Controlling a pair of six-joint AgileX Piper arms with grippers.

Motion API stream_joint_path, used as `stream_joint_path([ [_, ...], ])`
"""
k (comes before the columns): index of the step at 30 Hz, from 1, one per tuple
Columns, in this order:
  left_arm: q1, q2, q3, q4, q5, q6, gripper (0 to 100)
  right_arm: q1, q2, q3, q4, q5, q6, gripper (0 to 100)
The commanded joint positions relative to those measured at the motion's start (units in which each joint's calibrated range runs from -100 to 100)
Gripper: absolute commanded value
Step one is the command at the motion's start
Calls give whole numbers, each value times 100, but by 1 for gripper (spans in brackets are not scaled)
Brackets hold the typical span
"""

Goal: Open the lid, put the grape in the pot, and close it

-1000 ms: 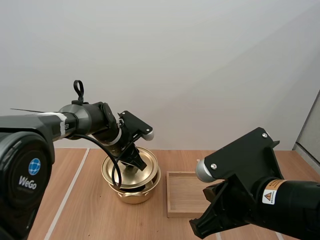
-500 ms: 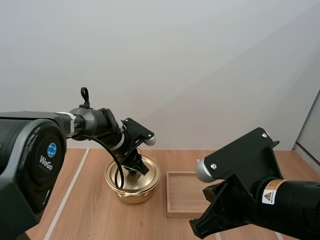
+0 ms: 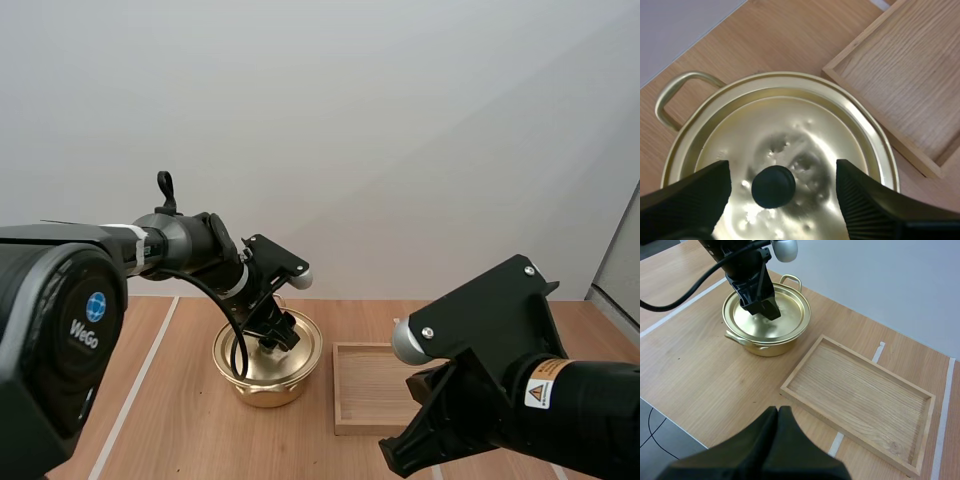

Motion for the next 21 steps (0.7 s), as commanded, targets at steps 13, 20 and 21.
stream_joint_path([
  [13, -3, -2573, 12, -138, 1751, -12, 100, -22, -55, 22, 149, -128, 12, 0],
  [20, -3, -3937, 12, -2, 2330, -545, 40, -22, -55, 22, 149, -128, 12, 0],
  [21, -3, -4084, 12, -2, 2455, -554, 22, -22, -55, 22, 149, -128, 12, 0],
])
